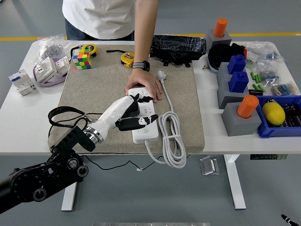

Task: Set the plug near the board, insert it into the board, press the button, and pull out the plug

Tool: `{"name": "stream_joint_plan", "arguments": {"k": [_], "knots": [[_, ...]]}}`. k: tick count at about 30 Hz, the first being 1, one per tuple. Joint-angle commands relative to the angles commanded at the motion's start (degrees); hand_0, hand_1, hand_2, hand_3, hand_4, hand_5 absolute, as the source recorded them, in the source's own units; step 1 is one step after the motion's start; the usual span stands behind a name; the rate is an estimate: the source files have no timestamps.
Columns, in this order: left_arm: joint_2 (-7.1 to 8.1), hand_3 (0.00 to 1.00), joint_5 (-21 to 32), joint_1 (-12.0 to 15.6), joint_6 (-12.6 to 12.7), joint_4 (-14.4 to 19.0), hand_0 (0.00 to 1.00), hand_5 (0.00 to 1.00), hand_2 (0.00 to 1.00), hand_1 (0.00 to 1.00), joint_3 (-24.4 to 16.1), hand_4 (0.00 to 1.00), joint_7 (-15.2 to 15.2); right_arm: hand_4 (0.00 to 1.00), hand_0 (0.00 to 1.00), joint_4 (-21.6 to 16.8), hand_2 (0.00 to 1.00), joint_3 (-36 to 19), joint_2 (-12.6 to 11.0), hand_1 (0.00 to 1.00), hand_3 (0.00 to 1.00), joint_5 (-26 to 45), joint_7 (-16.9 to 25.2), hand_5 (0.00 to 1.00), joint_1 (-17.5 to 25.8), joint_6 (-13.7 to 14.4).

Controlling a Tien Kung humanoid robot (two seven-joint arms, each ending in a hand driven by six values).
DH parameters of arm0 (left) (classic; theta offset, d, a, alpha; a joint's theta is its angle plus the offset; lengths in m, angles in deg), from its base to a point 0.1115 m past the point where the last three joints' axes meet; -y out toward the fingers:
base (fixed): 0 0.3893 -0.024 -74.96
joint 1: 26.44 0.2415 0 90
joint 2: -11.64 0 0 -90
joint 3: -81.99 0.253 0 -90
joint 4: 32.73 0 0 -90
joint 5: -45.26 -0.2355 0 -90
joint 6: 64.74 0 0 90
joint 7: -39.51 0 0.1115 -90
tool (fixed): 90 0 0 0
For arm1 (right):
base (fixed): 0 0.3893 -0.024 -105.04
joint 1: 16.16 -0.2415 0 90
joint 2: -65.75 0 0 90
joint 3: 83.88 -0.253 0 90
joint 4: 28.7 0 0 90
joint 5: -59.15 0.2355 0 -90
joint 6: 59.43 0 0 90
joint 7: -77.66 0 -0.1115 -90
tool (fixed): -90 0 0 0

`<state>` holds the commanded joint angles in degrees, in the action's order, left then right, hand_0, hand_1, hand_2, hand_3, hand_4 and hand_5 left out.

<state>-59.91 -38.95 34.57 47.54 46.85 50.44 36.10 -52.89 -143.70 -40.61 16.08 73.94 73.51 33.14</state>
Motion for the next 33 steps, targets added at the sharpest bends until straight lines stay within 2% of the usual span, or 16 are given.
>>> {"name": "stream_joint_plan", "arguments": {"k": [3, 5, 6, 11, 12, 17, 18, 20, 27, 33], "knots": [[0.74, 0.761, -0.1, 0.62, -1.88, 2.75, 0.58, 0.618, 0.68, 0.65, -1.42, 0.837, -2.38, 0.977, 0.624, -0.03, 0.64, 0.01, -0.04, 0.67, 0.571, -0.05, -0.02, 0.585, -0.04, -0.01], [1.27, 0.761, -1.02, 1.03, -4.08, 4.49, 0.58, 0.618, 0.68, 0.65, -2.24, 0.837, -5.01, 0.977, 0.624, 0.0, 0.64, -0.07, -0.02, 0.67, 0.571, -0.07, -0.04, 0.585, -0.03, 0.0], [1.54, 0.684, -1.62, 1.19, -5.55, 5.31, 0.221, 0.307, 0.3, 0.235, -2.59, 0.792, -6.68, 0.978, 0.624, -0.01, 0.64, -0.08, -0.02, 0.669, 0.571, -0.06, -0.04, 0.584, -0.03, -0.01], [2.17, 0.684, -4.62, 1.45, -12.37, 7.55, 0.221, 0.307, 0.3, 0.235, -3.43, 0.792, -13.59, 0.978, 0.624, 0.01, 0.64, -0.12, -0.06, 0.669, 0.571, -0.11, -0.08, 0.584, 0.03, -0.03], [2.18, 0.86, -4.9, 1.46, -13.83, 7.76, 0.104, 0.002, 0.162, 0.102, -3.51, 0.646, -14.8, 0.978, 0.624, 0.01, 0.64, -0.1, -0.07, 0.669, 0.571, -0.11, -0.09, 0.584, 0.03, -0.03], [2.33, 0.86, -4.94, 1.43, -20.0, 8.52, 0.104, 0.002, 0.162, 0.102, -3.59, 0.646, -19.71, 0.978, 0.624, -0.09, 0.64, -0.03, -0.07, 0.669, 0.571, -0.12, -0.11, 0.584, -0.02, -0.08], [2.34, 0.894, -4.92, 1.41, -20.59, 8.55, 0.083, 0.002, 0.151, 0.094, -3.54, 0.778, -20.19, 0.978, 0.624, -0.1, 0.64, -0.02, -0.07, 0.668, 0.571, -0.12, -0.11, 0.585, -0.02, -0.08], [2.41, 0.894, -4.85, 1.37, -22.12, 8.61, 0.083, 0.002, 0.151, 0.094, -3.3, 0.778, -21.81, 0.978, 0.624, -0.12, 0.64, 0.06, -0.1, 0.668, 0.571, -0.07, -0.15, 0.585, 0.03, -0.11], [2.51, 0.896, -3.95, 1.28, -24.37, 8.69, 0.077, 0.002, 0.152, 0.094, -2.99, 0.783, -23.74, 0.978, 0.624, -0.1, 0.64, 0.1, -0.2, 0.668, 0.571, -0.07, -0.15, 0.584, 0.05, -0.11], [2.34, 0.887, -3.07, 0.99, -24.46, 8.1, 0.076, 0.002, 0.152, 0.094, -2.19, 0.782, -23.29, 0.978, 0.623, -0.09, 0.64, -0.04, -0.15, 0.669, 0.571, -0.06, -0.14, 0.585, 0.02, -0.09]]}}
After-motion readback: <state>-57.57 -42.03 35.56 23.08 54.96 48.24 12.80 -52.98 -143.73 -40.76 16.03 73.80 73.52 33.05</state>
